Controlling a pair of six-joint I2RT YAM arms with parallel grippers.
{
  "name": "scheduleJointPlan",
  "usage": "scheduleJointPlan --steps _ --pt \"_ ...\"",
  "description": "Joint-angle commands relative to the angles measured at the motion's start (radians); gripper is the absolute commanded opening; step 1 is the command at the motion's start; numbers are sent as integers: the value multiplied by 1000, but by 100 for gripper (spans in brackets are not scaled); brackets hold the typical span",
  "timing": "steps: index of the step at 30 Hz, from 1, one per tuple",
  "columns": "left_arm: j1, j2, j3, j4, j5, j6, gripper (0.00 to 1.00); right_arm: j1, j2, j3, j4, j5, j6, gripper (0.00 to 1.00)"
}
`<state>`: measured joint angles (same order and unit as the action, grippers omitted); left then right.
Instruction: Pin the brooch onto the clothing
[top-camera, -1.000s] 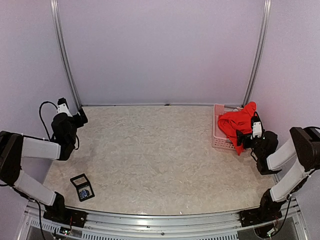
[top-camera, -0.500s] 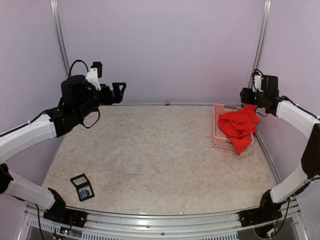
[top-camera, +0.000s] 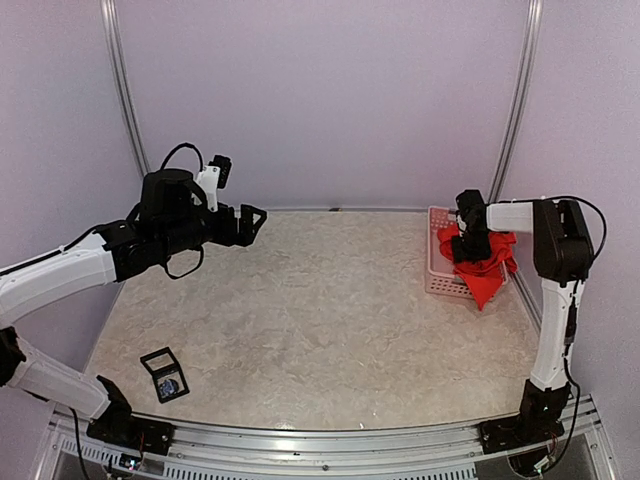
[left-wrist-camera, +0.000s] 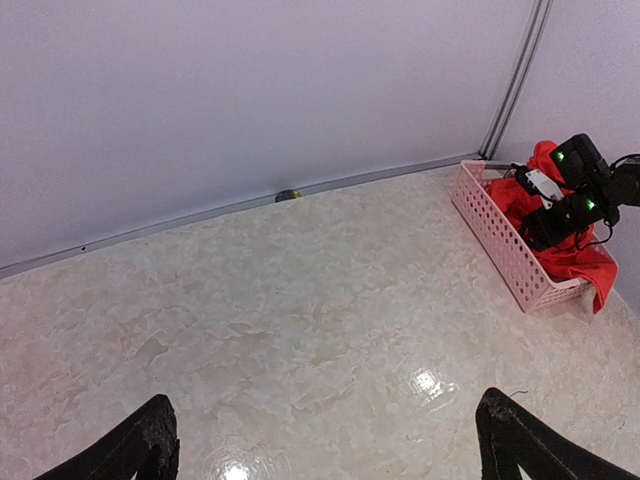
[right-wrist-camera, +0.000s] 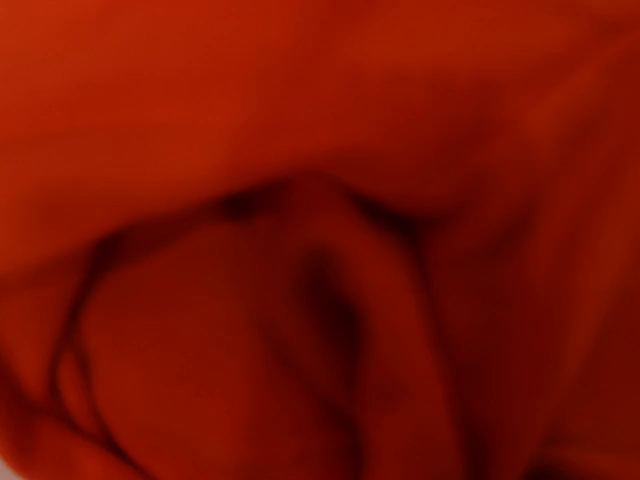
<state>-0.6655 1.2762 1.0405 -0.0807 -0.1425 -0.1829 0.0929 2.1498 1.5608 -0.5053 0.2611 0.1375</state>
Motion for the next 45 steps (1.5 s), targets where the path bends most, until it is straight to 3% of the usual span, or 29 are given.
scheduleJointPlan --steps 1,4,8,14,21,25,30,35,37,40,43,45 --pt "-5 -3 13 -30 -28 47 99 -67 -12 -96 -5 130 -53 39" --pt "-6 -9 10 -26 -29 50 99 -124 -62 -111 37 123 -160 0" --pt "-6 -11 15 -33 -28 61 99 -115 -127 -40 10 8 -282 0" --pt "-5 -45 25 -39 -25 71 99 -18 -355 196 -71 -44 -271 0" --pt "18 -111 18 -34 4 60 99 298 -637 277 85 -180 -225 0" --pt "43 -151 27 -52 8 61 99 451 -685 195 209 -414 -76 0" --pt "73 -196 23 -82 -13 71 99 528 -678 -71 421 -641 103 0" --pt "83 -182 -1 -118 -10 21 99 530 -597 -338 537 -674 198 0" --pt "80 -154 -27 -118 3 -22 98 521 -522 -361 467 -596 181 16" --pt "58 -100 -74 -122 9 -77 97 461 -386 -281 246 -412 171 49" --pt "24 -38 -114 -124 41 -123 96 403 -303 -152 37 -224 163 62" --pt "15 -7 -142 -101 69 -150 95 400 -316 -116 -43 -92 151 65"
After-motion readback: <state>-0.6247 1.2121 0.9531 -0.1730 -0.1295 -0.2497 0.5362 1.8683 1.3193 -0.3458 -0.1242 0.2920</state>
